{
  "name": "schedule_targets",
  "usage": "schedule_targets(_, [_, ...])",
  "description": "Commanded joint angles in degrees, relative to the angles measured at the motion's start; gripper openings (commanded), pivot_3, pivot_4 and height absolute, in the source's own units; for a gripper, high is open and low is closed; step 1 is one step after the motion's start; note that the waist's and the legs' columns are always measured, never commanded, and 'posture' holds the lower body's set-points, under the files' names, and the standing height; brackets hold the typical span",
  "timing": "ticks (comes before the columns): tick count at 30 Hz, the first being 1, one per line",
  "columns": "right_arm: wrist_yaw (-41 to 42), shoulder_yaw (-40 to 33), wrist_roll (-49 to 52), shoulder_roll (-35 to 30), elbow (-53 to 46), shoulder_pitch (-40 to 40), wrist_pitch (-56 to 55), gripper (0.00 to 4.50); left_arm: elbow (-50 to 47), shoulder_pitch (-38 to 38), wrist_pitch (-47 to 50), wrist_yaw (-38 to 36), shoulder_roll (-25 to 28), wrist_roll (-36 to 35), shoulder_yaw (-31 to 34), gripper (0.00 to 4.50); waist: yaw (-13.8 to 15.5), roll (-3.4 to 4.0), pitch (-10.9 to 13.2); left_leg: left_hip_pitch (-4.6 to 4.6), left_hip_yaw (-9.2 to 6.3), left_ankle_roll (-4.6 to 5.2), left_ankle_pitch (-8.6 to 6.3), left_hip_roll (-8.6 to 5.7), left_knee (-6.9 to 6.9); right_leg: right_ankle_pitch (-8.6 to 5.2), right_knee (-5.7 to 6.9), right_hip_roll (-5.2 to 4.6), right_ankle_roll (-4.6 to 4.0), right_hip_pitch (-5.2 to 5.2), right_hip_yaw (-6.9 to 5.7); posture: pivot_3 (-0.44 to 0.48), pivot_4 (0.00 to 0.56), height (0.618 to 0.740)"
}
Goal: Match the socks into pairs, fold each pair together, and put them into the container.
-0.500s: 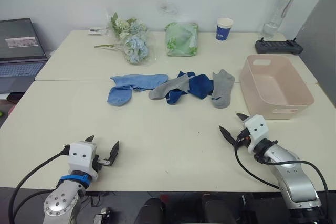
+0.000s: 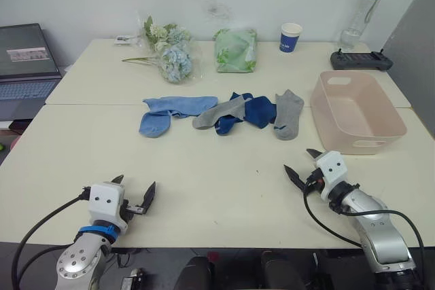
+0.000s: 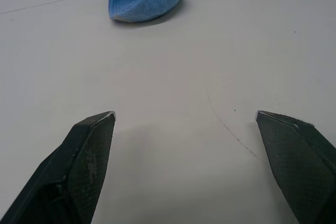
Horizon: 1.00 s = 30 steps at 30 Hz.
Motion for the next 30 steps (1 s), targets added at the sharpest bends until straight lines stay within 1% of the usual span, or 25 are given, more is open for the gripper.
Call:
schedule_targets(1, [-0.21, -0.96, 0.31, -0.13, -1.13, -0.2, -1.23, 4.44, -1.62, -0.13, -0.28, -0.75, 0.47, -1.45, 0.65, 4.46, 0.01, 0.0, 0.0, 0.0, 0.0, 0.0, 0.0, 0.0, 0.0, 0.0, 0.0, 0.0, 0.0, 0.0, 0.0, 0.0, 0.15, 0.74])
schedule_targets(13, [-0.24, -0.93, 0.26, -0.1, -0.87, -0.32, -1.31, 4.44, -2.13, 0.02, -0.31, -1.02, 0.34, -1.93, 0.35, 4.46, 0.0, 0.0, 0.0, 0.0, 0.0, 0.0, 0.0, 0.0, 0.0, 0.0, 0.0, 0.0, 0.0, 0.0, 0.0, 0.0, 0.15, 0.74])
schedule_targets(22, [-0.14, -1.07, 0.31, -0.24, -0.87, -0.46, -1.32, 4.44, -2.83, 0.17, -0.4, -1.36, 0.05, -3.61, 0.22, 4.46, 0.01, 0.0, 0.0, 0.0, 0.0, 0.0, 0.0, 0.0, 0.0, 0.0, 0.0, 0.0, 0.0, 0.0, 0.0, 0.0, 0.15, 0.74])
schedule_targets(25, [-0.19, -0.91, 0.35, -0.08, -1.02, -0.85, -1.2, 4.44, -4.45, 0.19, -0.9, -2.53, 0.01, -5.3, -0.15, 4.46, 0.0, 0.0, 0.0, 0.0, 0.0, 0.0, 0.0, 0.0, 0.0, 0.0, 0.0, 0.0, 0.0, 0.0, 0.0, 0.0, 0.15, 0.74])
schedule_targets(27, [0.01, -0.76, 0.92, 0.12, -1.33, -1.75, -0.19, 4.44, -6.65, -0.33, 0.2, -4.22, 0.63, -7.53, -0.65, 4.46, 0.0, 0.0, 0.0, 0.0, 0.0, 0.0, 0.0, 0.0, 0.01, 0.0, 0.0, 0.0, 0.0, 0.0, -0.01, 0.0, 0.15, 0.74])
schedule_targets(30, [1.43, 0.4, 0.79, -0.58, -1.78, -4.67, 1.12, 4.44, -10.86, -3.78, 3.94, -7.68, 4.12, -10.44, -2.25, 4.46, -0.03, 0.01, 0.0, 0.0, -0.01, -0.01, 0.01, 0.0, 0.02, 0.0, 0.02, 0.0, -0.01, 0.02, -0.01, 0.0, 0.15, 0.74])
